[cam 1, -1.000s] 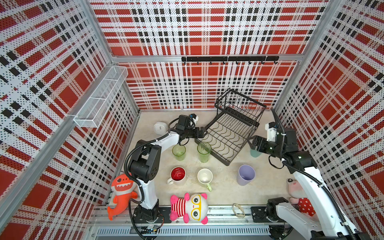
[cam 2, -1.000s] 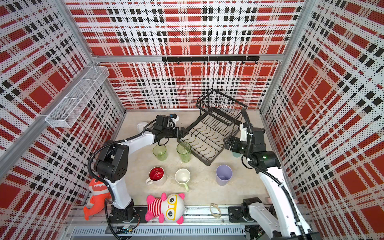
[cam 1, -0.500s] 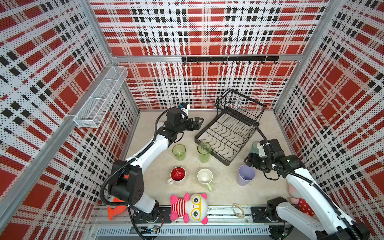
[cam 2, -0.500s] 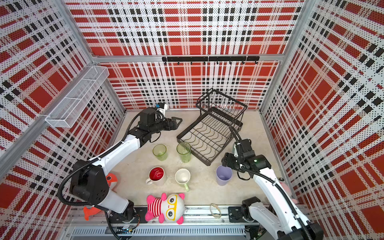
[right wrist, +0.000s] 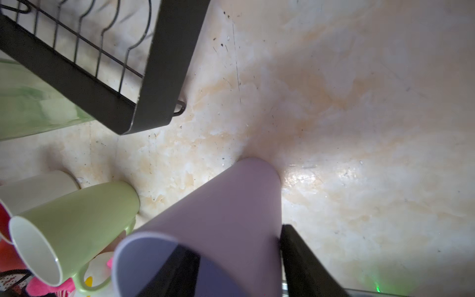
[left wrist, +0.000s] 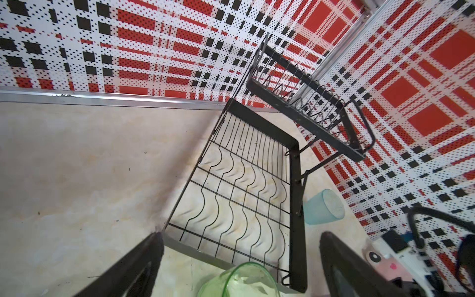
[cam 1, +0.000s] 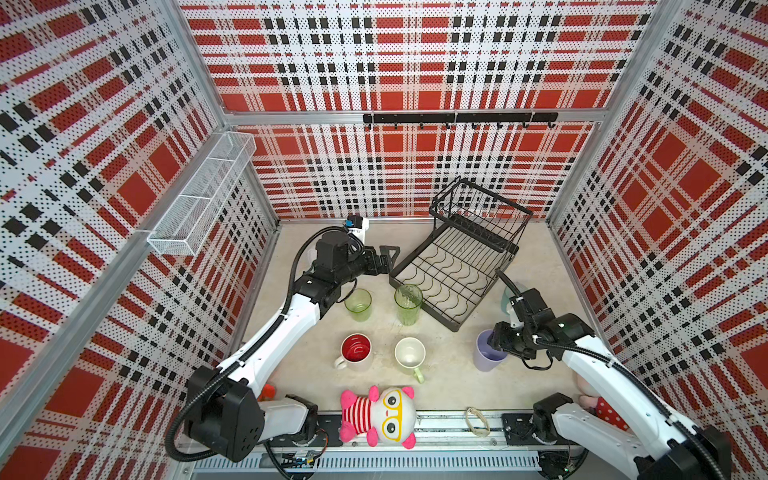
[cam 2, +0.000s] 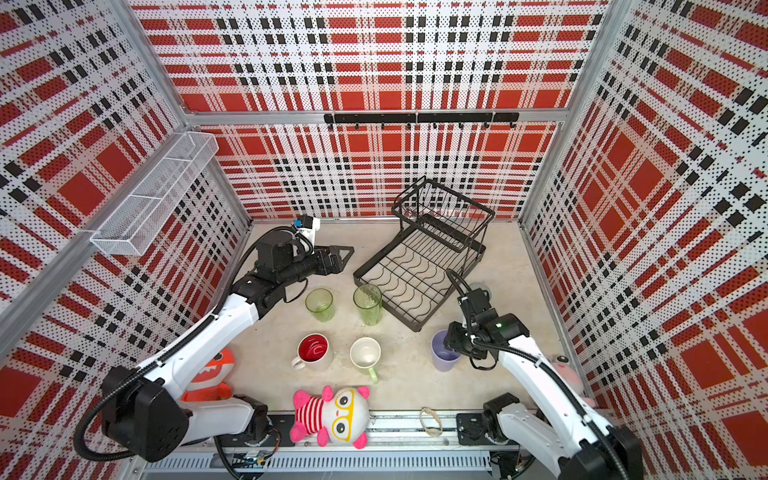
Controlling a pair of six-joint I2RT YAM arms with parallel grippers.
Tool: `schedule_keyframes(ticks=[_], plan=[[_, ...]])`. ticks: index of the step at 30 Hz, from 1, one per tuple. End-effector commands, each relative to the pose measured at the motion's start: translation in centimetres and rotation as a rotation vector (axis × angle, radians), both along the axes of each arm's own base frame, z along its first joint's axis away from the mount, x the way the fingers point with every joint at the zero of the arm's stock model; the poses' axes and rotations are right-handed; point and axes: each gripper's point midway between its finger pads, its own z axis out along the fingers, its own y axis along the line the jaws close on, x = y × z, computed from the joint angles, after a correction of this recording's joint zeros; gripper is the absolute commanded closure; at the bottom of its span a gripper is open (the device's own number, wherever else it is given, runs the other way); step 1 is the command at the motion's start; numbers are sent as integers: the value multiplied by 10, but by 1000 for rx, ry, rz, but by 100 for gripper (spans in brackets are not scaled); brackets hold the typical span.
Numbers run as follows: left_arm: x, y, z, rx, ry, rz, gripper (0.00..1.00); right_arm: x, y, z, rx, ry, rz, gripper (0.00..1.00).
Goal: Load the cups into the dish rack
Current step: 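Grasp the lavender cup with the right gripper and lift it, then carry the lavender cup toward the left gripper and close the left gripper on it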
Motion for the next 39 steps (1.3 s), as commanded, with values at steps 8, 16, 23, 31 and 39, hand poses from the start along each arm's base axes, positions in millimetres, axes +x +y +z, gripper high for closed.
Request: schedule_keyframes(ticks=[8,16,23,31,39], plan=[[-27,-8,40,-128,-36,-75,1,6,15,3,-10,8,81,79],[-33,-11,56,-189,-56,-98,1,3,16,5,-15,16,117,93],[-49,-25,93,-359,3,-179,2,19,43,70,157,-231,212,99],[-50,-24,122,-449,0,-169,2,41,60,176,352,-723,253,100],[-58,-50,131,-552,49,-276,2,36,76,250,574,-1347,372,100]])
